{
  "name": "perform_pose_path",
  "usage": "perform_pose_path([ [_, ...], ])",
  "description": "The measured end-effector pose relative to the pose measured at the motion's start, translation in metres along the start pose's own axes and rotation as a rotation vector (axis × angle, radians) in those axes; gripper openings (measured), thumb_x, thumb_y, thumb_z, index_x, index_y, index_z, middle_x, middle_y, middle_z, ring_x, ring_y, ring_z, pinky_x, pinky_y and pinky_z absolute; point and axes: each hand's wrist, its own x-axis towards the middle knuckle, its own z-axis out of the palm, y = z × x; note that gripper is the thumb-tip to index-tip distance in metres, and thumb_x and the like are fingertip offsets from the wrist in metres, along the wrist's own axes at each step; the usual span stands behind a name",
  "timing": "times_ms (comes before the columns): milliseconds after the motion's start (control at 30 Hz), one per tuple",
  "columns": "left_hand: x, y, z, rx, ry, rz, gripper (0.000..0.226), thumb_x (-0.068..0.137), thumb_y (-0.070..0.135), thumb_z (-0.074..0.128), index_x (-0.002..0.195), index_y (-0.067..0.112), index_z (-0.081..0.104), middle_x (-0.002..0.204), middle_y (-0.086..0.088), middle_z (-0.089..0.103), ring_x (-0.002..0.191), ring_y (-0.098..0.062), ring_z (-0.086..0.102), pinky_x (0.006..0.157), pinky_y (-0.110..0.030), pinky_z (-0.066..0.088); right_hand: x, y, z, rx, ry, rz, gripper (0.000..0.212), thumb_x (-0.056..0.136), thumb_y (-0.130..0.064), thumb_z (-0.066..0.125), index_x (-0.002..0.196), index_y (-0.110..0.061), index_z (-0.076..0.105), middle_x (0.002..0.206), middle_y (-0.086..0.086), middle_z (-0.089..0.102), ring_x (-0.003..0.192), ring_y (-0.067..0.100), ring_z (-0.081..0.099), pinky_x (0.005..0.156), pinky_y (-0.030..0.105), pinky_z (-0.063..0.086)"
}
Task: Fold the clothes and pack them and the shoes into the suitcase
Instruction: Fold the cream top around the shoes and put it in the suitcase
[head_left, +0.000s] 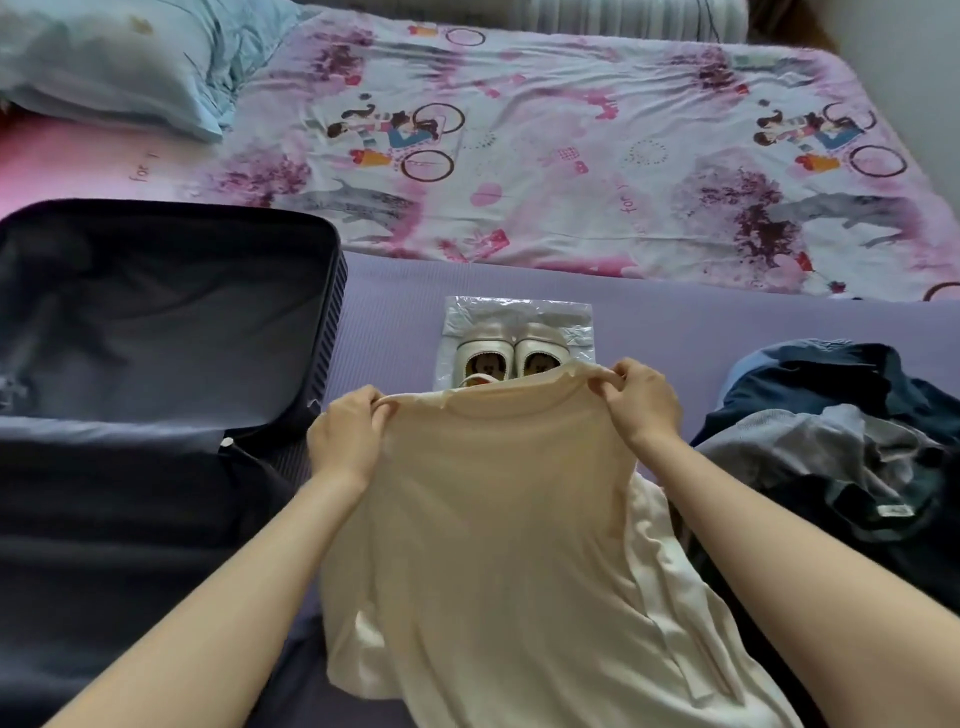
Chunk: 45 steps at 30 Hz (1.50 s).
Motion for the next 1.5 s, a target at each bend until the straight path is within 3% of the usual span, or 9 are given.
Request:
perform_pose_path([
  [233, -0.009, 0.004, 0.044, -0.048, -0.048, 0.024, 0.042, 0.092, 0.032, 0.056, 0.128, 0.012, 0.050, 0.125, -0.008, 0.053, 0.118, -0.025, 0.047, 0.097, -0.037, 0.034, -0.022, 0.018, 0.038, 0.031, -0.109, -0.065, 0.044, 0.089, -0.015, 0.058, 0.131, -0.010, 0.050, 0.131, 0.011, 0.049, 0.125, 0.029, 0.041, 0.102, 0.037, 0.031],
  [467, -0.129, -0.046, 0.065, -0.163, -0.193, 0.080, 0.026, 0.084, 0.018, 0.067, 0.110, 0.017, 0.062, 0.110, 0.002, 0.059, 0.107, -0.021, 0.054, 0.087, -0.033, 0.040, -0.165, 0.063, 0.085, 0.054, -0.219, -0.304, 0.022, 0.076, -0.016, 0.069, 0.099, -0.015, 0.068, 0.107, 0.006, 0.062, 0.103, 0.027, 0.060, 0.091, 0.027, 0.037],
  [667, -0.205, -0.105, 0.080, -0.119, -0.214, 0.046, 0.030, 0.073, 0.014, 0.077, 0.100, 0.023, 0.066, 0.097, 0.011, 0.054, 0.094, -0.019, 0.054, 0.075, -0.027, 0.038, -0.271, 0.067, 0.113, 0.047, -0.335, -0.489, 0.030, 0.070, -0.054, 0.054, 0.088, -0.032, 0.062, 0.097, -0.011, 0.062, 0.085, 0.008, 0.063, 0.077, 0.016, 0.040],
  [833, -0.221, -0.129, 0.105, -0.081, -0.161, 0.145, 0.042, 0.058, 0.020, 0.088, 0.095, 0.021, 0.070, 0.098, 0.007, 0.059, 0.096, -0.018, 0.052, 0.078, -0.034, 0.049, -0.304, 0.068, 0.132, -0.060, -0.279, -0.638, 0.048, 0.057, -0.070, 0.053, 0.085, -0.031, 0.056, 0.090, -0.011, 0.061, 0.077, 0.008, 0.056, 0.067, 0.019, 0.042],
  [1000, -0.225, -0.136, 0.130, -0.110, -0.043, 0.230, 0.043, 0.061, 0.026, 0.087, 0.099, 0.019, 0.068, 0.105, 0.003, 0.058, 0.105, -0.012, 0.043, 0.084, -0.037, 0.049, -0.312, 0.081, 0.162, -0.126, -0.131, -0.706, 0.054, 0.047, -0.056, 0.070, 0.089, -0.025, 0.056, 0.091, -0.006, 0.062, 0.074, 0.015, 0.058, 0.067, 0.026, 0.043],
  [1133, -0.230, -0.145, 0.138, -0.220, 0.062, 0.274, 0.033, 0.076, 0.038, 0.069, 0.104, 0.025, 0.056, 0.108, 0.014, 0.051, 0.108, -0.004, 0.041, 0.093, -0.022, 0.033, -0.316, 0.084, 0.170, -0.098, 0.078, -0.790, 0.053, 0.056, -0.046, 0.074, 0.096, -0.023, 0.048, 0.089, -0.007, 0.061, 0.079, 0.013, 0.047, 0.072, 0.026, 0.038],
  [1267, -0.240, -0.160, 0.143, -0.227, 0.116, 0.313, 0.033, 0.074, 0.014, 0.076, 0.102, 0.018, 0.060, 0.116, 0.006, 0.057, 0.119, -0.012, 0.046, 0.100, -0.023, 0.030, -0.330, 0.088, 0.171, -0.101, 0.221, -0.843, 0.046, 0.063, -0.039, 0.078, 0.093, -0.021, 0.048, 0.094, -0.001, 0.064, 0.089, 0.014, 0.049, 0.078, 0.029, 0.039],
  [1400, -0.249, -0.171, 0.141, -0.066, 0.168, 0.397, 0.032, 0.066, 0.017, 0.082, 0.096, 0.016, 0.071, 0.108, 0.001, 0.063, 0.113, -0.016, 0.051, 0.093, -0.039, 0.046, -0.360, 0.106, 0.179, -0.088, 0.152, -0.716, 0.042, 0.072, -0.050, 0.063, 0.104, -0.026, 0.051, 0.122, 0.004, 0.057, 0.105, 0.021, 0.052, 0.091, 0.031, 0.038],
  [1500, -0.246, -0.170, 0.131, -0.010, 0.222, 0.432, 0.020, 0.063, 0.014, 0.084, 0.078, 0.015, 0.072, 0.091, 0.002, 0.065, 0.098, -0.017, 0.054, 0.076, -0.036, 0.051, -0.379, 0.113, 0.175, -0.170, 0.158, -0.678, 0.028, 0.066, -0.038, 0.075, 0.085, -0.022, 0.060, 0.116, 0.006, 0.061, 0.105, 0.022, 0.049, 0.091, 0.030, 0.036],
])
